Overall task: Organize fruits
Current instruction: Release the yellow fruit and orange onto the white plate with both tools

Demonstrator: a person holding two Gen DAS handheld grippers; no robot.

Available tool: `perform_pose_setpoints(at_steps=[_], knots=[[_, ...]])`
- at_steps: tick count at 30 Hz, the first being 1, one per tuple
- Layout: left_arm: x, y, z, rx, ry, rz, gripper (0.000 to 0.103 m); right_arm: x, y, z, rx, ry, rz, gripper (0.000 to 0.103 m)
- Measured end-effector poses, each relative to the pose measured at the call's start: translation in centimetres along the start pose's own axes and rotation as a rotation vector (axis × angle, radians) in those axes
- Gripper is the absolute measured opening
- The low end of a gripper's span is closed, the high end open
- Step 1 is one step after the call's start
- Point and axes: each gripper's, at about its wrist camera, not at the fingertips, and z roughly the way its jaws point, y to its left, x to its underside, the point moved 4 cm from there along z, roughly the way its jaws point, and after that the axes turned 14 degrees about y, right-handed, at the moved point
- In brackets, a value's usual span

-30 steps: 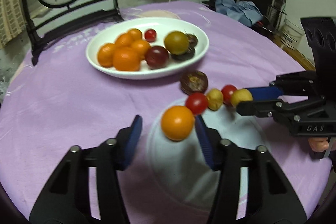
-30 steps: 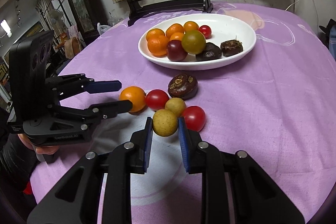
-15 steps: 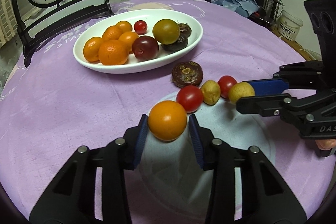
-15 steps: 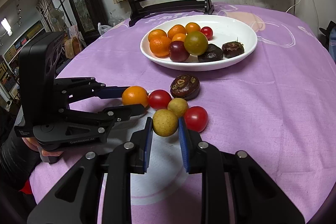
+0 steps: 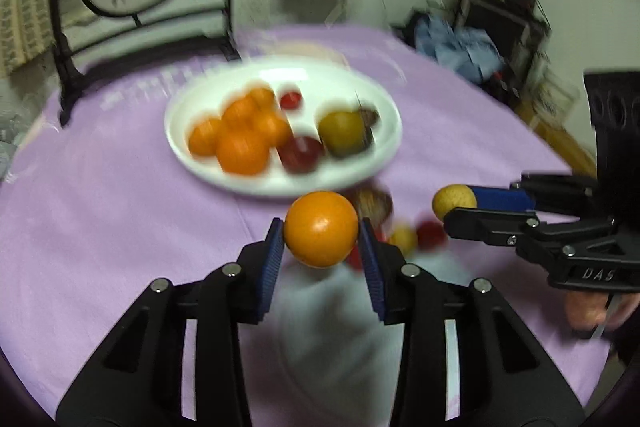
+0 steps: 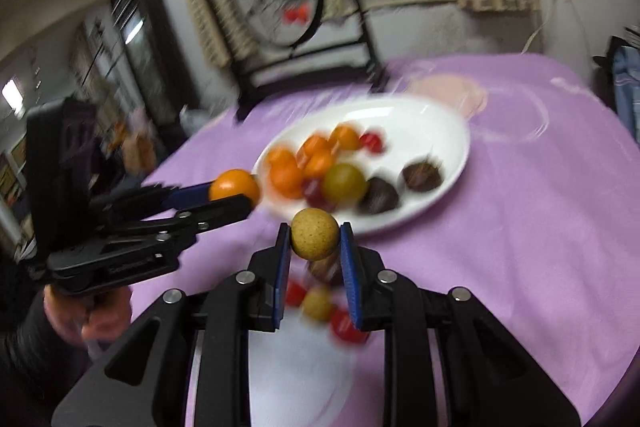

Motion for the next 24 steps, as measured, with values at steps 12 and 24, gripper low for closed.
perform_pose_setpoints(at_steps=[12,24], knots=[[-8.5,3.1,3.9,-0.068,-0.049,-0.163,0.038,-5.7,-5.4,4.8,0.006,-0.025,0.132,0.034],[-6.8,3.1,-1.7,-0.132,-0.161,-0.200,0.091,-1.9,-2.2,1.8,0.040,0.028,-0.058,0.047]])
